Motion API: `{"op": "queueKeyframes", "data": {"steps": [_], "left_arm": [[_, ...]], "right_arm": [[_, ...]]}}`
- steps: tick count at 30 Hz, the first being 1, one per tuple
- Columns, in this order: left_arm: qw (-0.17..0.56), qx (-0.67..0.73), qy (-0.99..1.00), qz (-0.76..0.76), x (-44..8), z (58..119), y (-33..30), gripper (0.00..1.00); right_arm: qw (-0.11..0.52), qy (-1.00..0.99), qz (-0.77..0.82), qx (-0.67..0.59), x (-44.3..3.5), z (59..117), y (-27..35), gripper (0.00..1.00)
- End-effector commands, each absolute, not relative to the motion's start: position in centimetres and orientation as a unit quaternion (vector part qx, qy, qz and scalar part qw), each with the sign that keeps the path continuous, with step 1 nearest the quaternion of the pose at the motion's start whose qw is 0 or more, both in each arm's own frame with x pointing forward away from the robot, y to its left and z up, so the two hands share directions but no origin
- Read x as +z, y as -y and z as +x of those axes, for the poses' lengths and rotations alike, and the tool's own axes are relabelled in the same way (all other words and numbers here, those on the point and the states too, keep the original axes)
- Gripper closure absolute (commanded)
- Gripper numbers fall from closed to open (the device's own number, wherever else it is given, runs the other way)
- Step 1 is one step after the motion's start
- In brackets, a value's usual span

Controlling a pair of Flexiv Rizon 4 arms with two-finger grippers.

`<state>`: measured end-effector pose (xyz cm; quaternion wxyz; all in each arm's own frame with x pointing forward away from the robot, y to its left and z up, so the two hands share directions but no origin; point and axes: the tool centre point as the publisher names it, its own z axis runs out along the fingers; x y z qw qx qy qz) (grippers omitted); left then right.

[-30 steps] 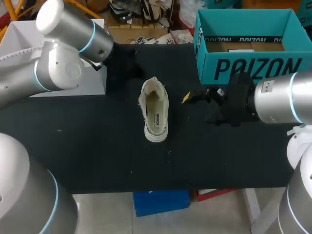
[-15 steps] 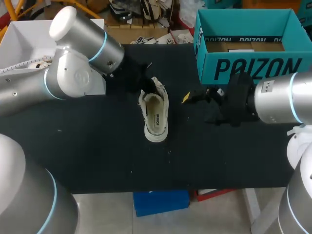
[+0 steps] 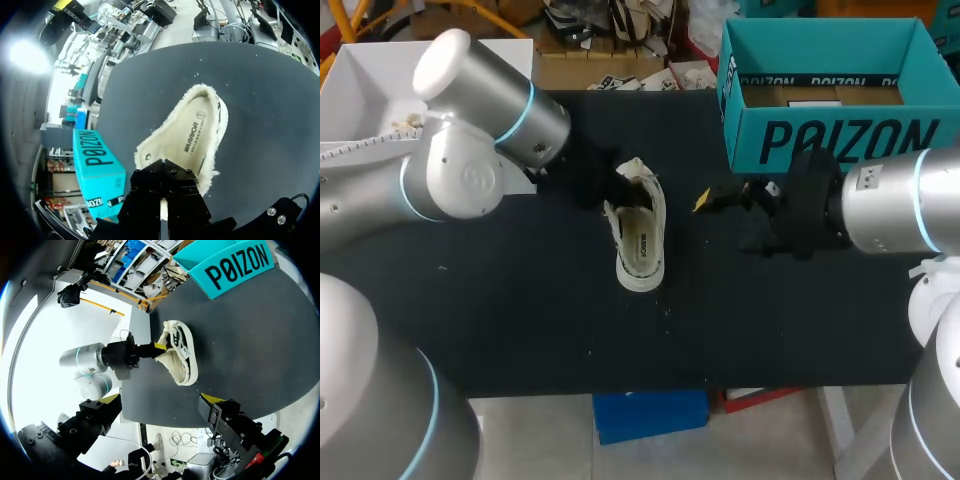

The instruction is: Take the shoe out of the shoebox, open the shoe tongue, remove and reinsert the insole, then place the shoe into the shoebox

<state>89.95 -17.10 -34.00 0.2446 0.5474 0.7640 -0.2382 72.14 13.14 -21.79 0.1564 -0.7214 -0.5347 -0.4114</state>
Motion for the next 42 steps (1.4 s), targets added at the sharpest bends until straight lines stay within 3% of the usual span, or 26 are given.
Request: {"op": "queueKeyframes", "data": {"steps": [1, 3, 4, 7, 8, 9, 10, 42], "left_arm": [[0.248, -0.221, -0.763, 0.554, -31.9, 89.3, 14.3, 1.00], [0.248, -0.211, -0.762, 0.559, -31.2, 89.3, 13.2, 0.97], [0.248, -0.205, -0.762, 0.561, -31.0, 89.3, 12.7, 0.89], [0.244, -0.196, -0.765, 0.562, -30.6, 89.3, 11.3, 0.79], [0.243, -0.190, -0.765, 0.566, -30.4, 89.3, 11.0, 0.65], [0.238, -0.188, -0.764, 0.570, -30.3, 89.1, 10.7, 0.07], [0.238, -0.189, -0.765, 0.569, -30.2, 88.9, 10.5, 0.00], [0.230, -0.194, -0.757, 0.580, -30.7, 89.7, 10.7, 0.00]], "right_arm": [[0.155, 0.535, -0.722, -0.411, -21.8, 72.1, -13.2, 0.00], [0.155, 0.535, -0.722, -0.411, -21.8, 72.1, -13.2, 0.00], [0.155, 0.535, -0.722, -0.411, -21.8, 72.1, -13.2, 0.00], [0.155, 0.535, -0.722, -0.411, -21.8, 72.1, -13.2, 0.00], [0.155, 0.535, -0.722, -0.411, -21.8, 72.1, -13.2, 0.00], [0.155, 0.535, -0.722, -0.411, -21.8, 72.1, -13.2, 0.00], [0.155, 0.535, -0.722, -0.411, -21.8, 72.1, -13.2, 0.00], [0.155, 0.535, -0.722, -0.411, -21.8, 72.1, -13.2, 0.00]]}}
